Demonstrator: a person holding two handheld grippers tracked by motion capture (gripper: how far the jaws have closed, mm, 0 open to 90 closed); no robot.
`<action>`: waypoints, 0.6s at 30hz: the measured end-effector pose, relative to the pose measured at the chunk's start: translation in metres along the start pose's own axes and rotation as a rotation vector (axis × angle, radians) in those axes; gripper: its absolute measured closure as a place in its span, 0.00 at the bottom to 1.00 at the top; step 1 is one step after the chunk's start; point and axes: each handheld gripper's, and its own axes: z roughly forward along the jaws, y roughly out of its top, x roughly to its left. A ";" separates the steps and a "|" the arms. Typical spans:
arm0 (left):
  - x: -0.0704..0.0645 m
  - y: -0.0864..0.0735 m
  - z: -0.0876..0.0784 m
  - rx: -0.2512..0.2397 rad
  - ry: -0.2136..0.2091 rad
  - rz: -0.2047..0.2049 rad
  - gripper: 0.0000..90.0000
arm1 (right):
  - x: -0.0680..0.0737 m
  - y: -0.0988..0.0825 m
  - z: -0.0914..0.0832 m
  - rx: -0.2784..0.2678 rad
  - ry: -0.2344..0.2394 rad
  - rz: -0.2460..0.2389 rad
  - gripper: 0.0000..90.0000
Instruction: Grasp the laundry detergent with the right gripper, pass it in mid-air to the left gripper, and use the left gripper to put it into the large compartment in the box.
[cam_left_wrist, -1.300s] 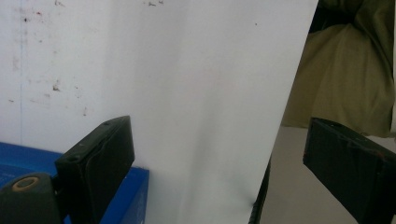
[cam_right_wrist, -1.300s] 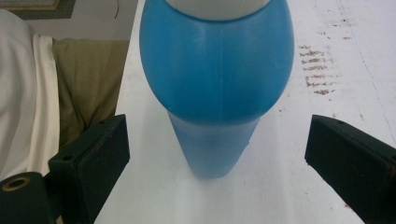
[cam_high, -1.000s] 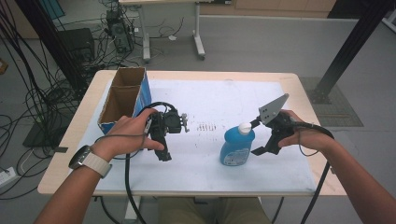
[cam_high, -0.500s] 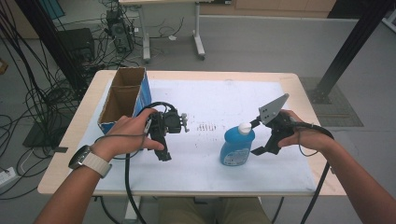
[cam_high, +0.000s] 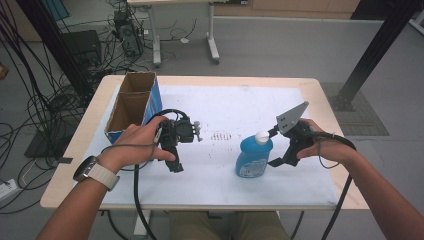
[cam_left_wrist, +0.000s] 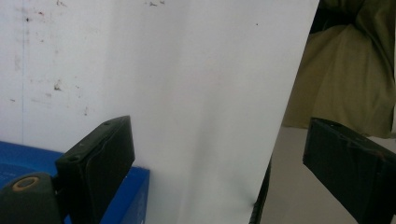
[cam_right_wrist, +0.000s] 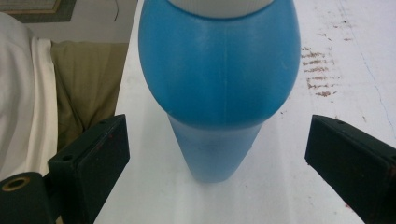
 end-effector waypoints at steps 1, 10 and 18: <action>0.000 0.000 0.000 0.000 0.000 0.000 0.10 | 0.000 0.000 0.000 -0.001 0.000 0.000 0.07; 0.001 0.001 0.001 0.003 -0.002 0.000 0.10 | 0.000 -0.004 0.006 -0.022 -0.010 0.002 0.07; 0.001 0.002 0.001 0.004 -0.002 0.001 0.10 | 0.001 -0.007 0.012 -0.058 -0.014 0.009 0.07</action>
